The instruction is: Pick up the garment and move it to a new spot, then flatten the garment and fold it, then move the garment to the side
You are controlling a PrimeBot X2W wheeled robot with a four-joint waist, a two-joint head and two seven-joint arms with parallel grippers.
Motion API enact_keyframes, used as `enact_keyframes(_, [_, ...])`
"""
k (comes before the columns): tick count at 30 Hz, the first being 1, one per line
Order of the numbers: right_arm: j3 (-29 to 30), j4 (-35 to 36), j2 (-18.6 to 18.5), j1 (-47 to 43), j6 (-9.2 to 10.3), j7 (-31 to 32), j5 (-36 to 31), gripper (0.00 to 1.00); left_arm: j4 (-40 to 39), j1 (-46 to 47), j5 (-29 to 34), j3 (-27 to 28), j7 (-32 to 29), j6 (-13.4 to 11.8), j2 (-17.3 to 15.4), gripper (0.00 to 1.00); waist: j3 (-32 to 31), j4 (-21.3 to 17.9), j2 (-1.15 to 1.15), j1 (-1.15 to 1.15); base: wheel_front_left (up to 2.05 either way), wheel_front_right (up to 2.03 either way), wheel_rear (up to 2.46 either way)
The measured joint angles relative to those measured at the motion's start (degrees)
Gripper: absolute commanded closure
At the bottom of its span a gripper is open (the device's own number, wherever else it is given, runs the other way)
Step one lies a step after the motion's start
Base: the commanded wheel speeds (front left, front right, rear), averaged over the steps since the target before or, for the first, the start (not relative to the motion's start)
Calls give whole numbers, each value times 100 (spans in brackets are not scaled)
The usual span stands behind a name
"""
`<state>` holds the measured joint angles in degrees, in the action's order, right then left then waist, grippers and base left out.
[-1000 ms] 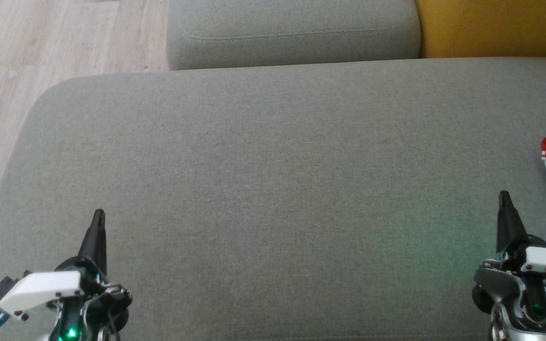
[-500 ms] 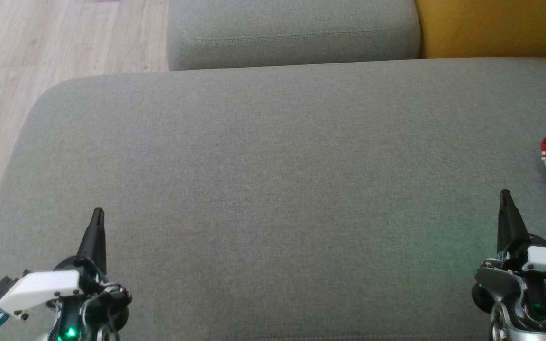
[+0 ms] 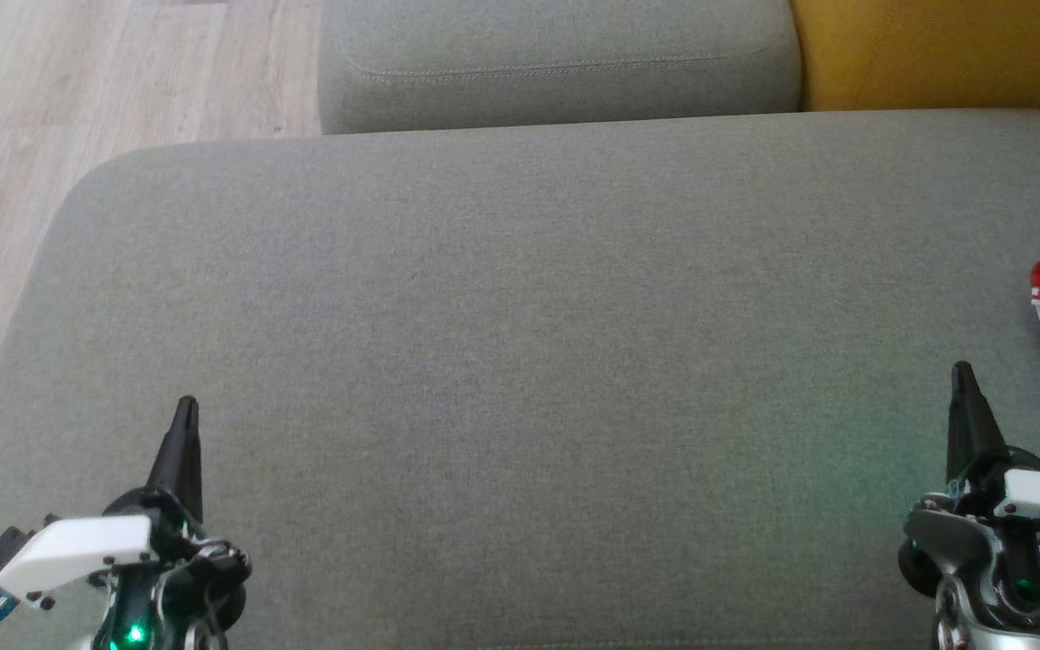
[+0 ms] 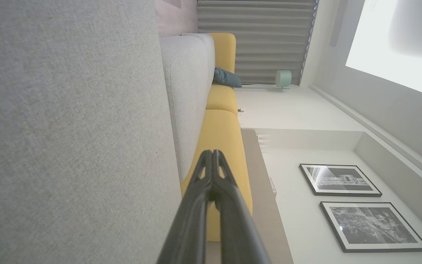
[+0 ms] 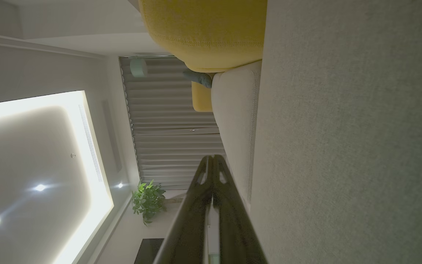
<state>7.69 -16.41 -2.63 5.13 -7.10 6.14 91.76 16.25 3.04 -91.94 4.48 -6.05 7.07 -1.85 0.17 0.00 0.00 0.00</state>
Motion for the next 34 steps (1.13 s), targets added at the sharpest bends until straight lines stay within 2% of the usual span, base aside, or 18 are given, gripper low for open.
enact_keyframes(34, [0, 0, 1, 0, 0, 0, 0, 100, -1, 0, -1, 0, 0, 1, 0, 100, 0, 0, 0, 0, 0, 0, 0])
